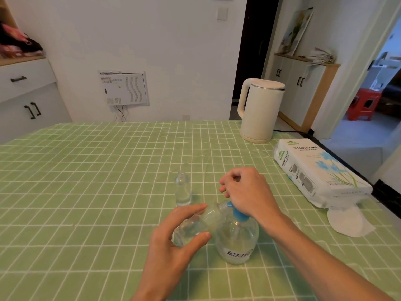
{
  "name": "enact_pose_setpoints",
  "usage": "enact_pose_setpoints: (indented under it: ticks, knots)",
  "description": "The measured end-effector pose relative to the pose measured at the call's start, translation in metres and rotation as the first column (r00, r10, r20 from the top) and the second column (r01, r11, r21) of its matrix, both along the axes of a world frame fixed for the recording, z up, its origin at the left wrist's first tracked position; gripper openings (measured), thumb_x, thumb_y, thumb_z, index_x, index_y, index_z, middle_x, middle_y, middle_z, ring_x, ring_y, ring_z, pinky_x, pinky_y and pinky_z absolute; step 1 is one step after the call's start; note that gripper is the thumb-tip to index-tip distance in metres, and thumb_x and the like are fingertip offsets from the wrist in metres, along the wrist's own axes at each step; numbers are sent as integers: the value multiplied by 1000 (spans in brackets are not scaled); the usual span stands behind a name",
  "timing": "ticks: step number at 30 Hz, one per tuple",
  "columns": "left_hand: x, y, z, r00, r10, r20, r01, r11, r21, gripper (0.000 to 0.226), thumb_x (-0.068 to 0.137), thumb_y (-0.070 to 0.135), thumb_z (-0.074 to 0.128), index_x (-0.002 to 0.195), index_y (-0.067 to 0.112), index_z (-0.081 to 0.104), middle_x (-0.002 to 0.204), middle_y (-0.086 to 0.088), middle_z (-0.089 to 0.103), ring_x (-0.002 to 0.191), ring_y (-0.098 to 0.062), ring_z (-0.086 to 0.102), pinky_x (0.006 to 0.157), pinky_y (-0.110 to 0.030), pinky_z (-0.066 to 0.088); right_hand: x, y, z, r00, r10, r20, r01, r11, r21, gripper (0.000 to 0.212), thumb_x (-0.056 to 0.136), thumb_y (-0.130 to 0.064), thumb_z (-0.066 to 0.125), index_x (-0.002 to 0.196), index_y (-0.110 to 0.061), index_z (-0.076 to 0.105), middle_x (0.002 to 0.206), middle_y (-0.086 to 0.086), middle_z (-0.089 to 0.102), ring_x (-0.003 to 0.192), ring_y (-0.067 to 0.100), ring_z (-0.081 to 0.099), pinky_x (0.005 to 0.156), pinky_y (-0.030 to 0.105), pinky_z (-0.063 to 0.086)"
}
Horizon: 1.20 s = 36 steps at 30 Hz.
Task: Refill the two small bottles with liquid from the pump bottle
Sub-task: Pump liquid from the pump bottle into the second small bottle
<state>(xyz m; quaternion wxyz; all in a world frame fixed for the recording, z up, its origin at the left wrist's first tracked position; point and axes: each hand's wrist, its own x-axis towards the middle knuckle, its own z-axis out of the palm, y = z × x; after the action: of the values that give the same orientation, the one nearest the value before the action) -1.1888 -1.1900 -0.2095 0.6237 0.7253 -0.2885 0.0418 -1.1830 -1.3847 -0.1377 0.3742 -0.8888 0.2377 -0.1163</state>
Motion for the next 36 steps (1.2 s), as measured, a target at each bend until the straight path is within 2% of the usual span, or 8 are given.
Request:
enact_pose_setpoints:
  ticks: [4, 9, 14, 19, 25, 32, 36]
  knots:
    - [-1, 0, 1, 1000, 14, 1, -14, 1000, -2, 52, 80, 16, 88, 121, 45, 73, 122, 13, 76, 117, -10, 70, 97, -8, 47, 0, 0, 0, 1000, -1, 5, 1, 1000, -4, 29, 103, -20, 55, 96, -6, 80, 88, 8, 83, 88, 34, 80, 85, 57, 67]
    - [-2, -1, 3, 1000, 6, -15, -6, 1000, -1, 58, 79, 8, 88, 120, 46, 73, 121, 12, 77, 116, -10, 70, 96, -8, 48, 0, 0, 4, 1000, 6, -19, -6, 1000, -13, 29, 104, -23, 56, 98, -8, 80, 91, 11, 83, 91, 36, 80, 84, 58, 67]
    - [-1, 0, 6, 1000, 10, -14, -10, 1000, -9, 60, 79, 1, 88, 118, 45, 74, 119, 10, 77, 115, -9, 71, 95, -9, 48, 2, -3, 13, 1000, 7, -19, -9, 995, -96, 28, 104, -31, 57, 88, -19, 77, 81, -2, 81, 81, 24, 79, 80, 50, 68]
    - [0, -1, 7, 1000, 7, -13, -7, 999, -33, 60, 77, -1, 88, 116, 43, 75, 118, 6, 78, 112, -12, 72, 94, -9, 48, 3, -1, 11, 1000, 4, -8, -4, 999, -53, 29, 104, -27, 57, 89, -15, 79, 82, 2, 83, 83, 29, 81, 80, 53, 68]
    - [-1, -2, 6, 1000, 2, -10, -2, 1000, -18, 60, 78, -1, 88, 116, 43, 75, 119, 13, 78, 116, -8, 70, 95, -6, 46, 0, 0, 2, 1000, 8, -18, -8, 1000, -20, 28, 105, -24, 58, 89, -18, 80, 81, -3, 82, 82, 25, 81, 83, 53, 68]
    - [-2, -1, 6, 1000, 9, -18, -9, 1000, -7, 60, 78, 1, 88, 118, 45, 74, 120, 11, 77, 114, -9, 70, 95, -7, 47, -2, 0, 3, 1000, -5, -16, 5, 1000, -20, 29, 105, -23, 55, 94, -13, 80, 88, 5, 83, 87, 31, 81, 86, 55, 67]
    - [-1, 1, 8, 1000, 9, -19, -9, 1000, -23, 61, 78, 0, 88, 117, 45, 75, 118, 9, 78, 113, -9, 71, 94, -7, 47, -2, -1, 8, 1000, -12, -15, 12, 1000, -22, 27, 103, -25, 56, 92, -16, 79, 86, 2, 83, 87, 29, 81, 85, 54, 68]
